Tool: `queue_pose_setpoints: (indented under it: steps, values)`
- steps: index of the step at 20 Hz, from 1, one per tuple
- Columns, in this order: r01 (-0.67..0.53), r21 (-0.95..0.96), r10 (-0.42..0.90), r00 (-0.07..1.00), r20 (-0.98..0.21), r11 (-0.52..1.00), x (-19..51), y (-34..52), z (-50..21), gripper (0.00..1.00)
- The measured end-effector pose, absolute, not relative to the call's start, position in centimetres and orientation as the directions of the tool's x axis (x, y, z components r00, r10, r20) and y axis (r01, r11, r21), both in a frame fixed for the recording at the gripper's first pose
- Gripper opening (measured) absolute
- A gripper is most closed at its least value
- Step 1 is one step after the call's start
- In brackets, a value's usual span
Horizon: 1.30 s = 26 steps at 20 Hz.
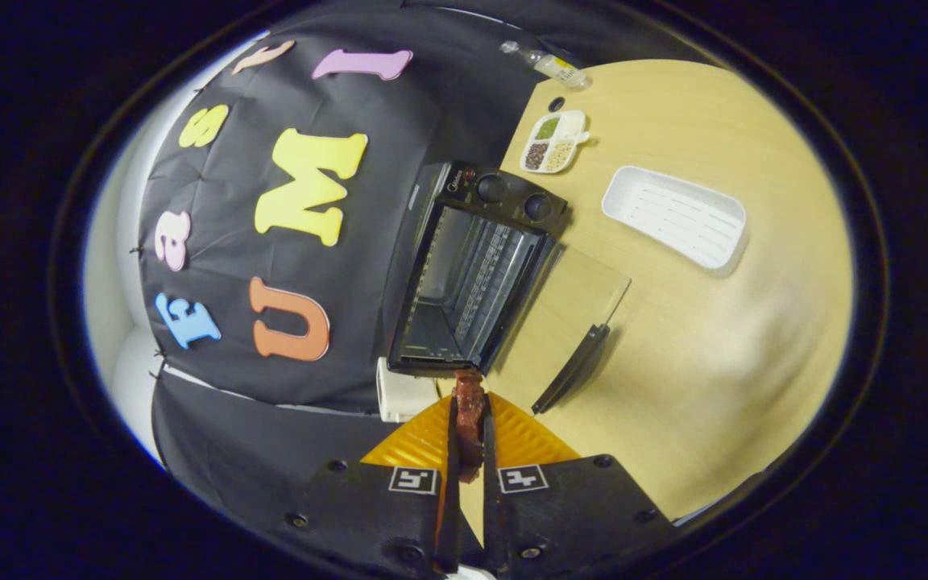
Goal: Open the toaster oven, put the food inside, and close the toaster oven door.
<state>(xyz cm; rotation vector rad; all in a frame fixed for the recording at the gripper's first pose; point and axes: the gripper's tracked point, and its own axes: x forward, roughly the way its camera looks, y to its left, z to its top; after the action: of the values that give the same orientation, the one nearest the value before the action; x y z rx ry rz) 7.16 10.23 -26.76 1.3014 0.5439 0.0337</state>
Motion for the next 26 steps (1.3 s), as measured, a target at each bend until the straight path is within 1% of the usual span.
queue_pose_setpoints:
  steps: [4, 6, 11, 16, 19, 22, 26]
  values:
    - [0.261, 0.926, 0.235, 0.915, -0.328, 0.273, 11.4, 11.2, -26.3, 0.14]
    - [0.282, 0.92, 0.197, 0.919, -0.34, 0.273, 13.9, 11.2, -27.2, 0.14]
    - [0.305, 0.903, 0.14, 0.923, -0.358, 0.302, 20.5, 10.5, -29.9, 0.14]
    - [0.316, 0.898, 0.113, 0.925, -0.364, 0.307, 26.3, 10.1, -32.3, 0.15]
    - [0.325, 0.878, 0.083, 0.923, -0.375, 0.35, 28.9, 10.1, -33.4, 0.15]
    - [0.335, 0.885, 0.059, 0.926, -0.372, 0.322, 30.6, 9.8, -33.8, 0.15]
    - [0.328, 0.852, 0.045, 0.925, -0.378, 0.409, 31.6, 10.8, -34.1, 0.16]
